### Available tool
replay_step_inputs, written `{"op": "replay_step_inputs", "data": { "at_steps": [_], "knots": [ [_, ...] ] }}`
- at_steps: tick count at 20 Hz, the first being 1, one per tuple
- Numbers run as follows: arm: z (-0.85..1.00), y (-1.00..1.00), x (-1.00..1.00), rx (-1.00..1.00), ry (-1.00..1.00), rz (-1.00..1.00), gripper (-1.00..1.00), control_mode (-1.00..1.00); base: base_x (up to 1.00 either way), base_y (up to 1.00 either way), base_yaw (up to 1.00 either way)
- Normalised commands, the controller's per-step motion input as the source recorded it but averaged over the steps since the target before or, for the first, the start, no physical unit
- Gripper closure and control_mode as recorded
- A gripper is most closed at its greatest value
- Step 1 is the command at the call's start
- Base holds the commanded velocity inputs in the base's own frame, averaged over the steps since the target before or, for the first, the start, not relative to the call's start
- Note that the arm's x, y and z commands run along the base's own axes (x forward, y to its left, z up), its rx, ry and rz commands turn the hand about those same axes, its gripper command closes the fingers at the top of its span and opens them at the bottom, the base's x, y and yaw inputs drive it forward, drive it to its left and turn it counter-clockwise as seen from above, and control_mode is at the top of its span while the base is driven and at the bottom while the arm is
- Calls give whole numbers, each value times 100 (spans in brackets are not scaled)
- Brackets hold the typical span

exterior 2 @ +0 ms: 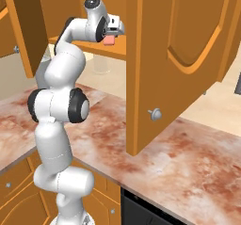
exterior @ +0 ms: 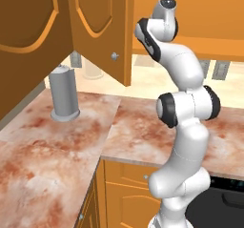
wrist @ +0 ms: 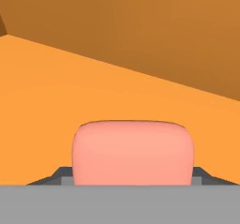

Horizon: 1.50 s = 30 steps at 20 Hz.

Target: Pick up the sponge and bar soap from the sink, and place them back in the cabinet, and close the cabinet doors.

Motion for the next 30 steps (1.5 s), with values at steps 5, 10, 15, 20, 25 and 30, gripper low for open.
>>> {"op": "replay_step_inputs", "data": {
  "at_steps": [5,10,15,20,25,30],
  "knots": [
    [-22,0,28,0,0,0,100,-100,0,0,0],
    [-18,0,24,0,0,0,100,-100,0,0,0],
    [-17,0,21,0,0,0,100,-100,0,0,0],
    [-9,0,9,0,0,0,-100,-100,0,0,0],
    [0,0,0,0,0,0,-100,-100,0,0,0],
    [0,0,0,0,0,0,-100,-100,0,0,0]
  ]
}}
